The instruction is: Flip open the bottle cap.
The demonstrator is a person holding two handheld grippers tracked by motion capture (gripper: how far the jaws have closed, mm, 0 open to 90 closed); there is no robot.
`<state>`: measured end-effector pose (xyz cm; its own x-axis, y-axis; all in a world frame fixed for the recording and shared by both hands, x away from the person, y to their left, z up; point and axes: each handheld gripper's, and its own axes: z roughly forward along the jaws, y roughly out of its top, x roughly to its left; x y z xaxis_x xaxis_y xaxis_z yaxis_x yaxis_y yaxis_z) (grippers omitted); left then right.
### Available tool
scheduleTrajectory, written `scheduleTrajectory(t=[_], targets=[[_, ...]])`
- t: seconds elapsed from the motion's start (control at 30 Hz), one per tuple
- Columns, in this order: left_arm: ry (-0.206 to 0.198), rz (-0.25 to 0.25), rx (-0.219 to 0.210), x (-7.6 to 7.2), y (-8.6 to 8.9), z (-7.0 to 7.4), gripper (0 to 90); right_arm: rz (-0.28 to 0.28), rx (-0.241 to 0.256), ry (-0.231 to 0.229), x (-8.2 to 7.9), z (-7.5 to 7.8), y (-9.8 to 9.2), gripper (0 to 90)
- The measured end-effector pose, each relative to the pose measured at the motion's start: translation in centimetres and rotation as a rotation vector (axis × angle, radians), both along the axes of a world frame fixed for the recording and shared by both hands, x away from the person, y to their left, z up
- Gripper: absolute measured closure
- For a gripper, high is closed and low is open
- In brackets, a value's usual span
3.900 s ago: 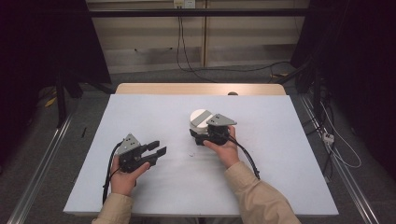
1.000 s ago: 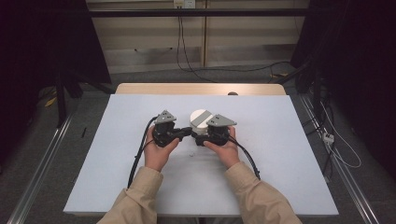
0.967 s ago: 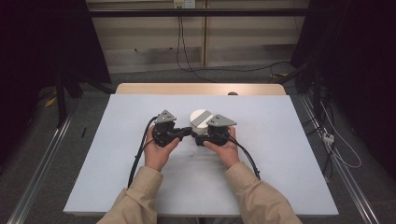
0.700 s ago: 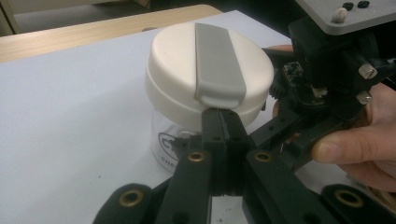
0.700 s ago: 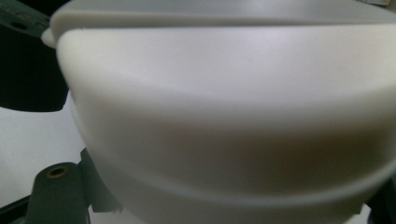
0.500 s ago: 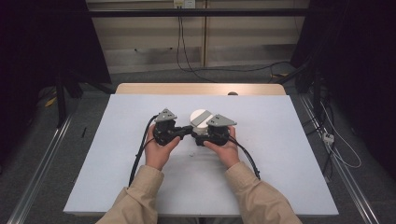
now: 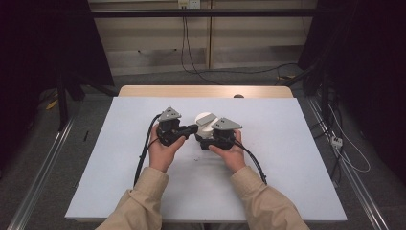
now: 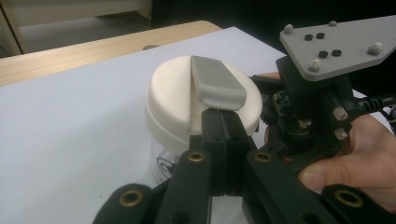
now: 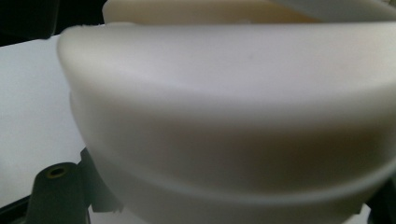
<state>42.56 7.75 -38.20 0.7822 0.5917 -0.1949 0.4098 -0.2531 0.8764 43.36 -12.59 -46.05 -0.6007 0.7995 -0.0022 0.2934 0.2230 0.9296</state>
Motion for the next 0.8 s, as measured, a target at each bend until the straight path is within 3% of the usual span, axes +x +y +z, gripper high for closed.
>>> scheduleTrajectory(t=[0.8], targets=[[-0.013,0.001,0.003,0.8,-0.9,1.8,90.0,-0.001,0.000,-0.002,0.0,0.0,0.0,18.7]])
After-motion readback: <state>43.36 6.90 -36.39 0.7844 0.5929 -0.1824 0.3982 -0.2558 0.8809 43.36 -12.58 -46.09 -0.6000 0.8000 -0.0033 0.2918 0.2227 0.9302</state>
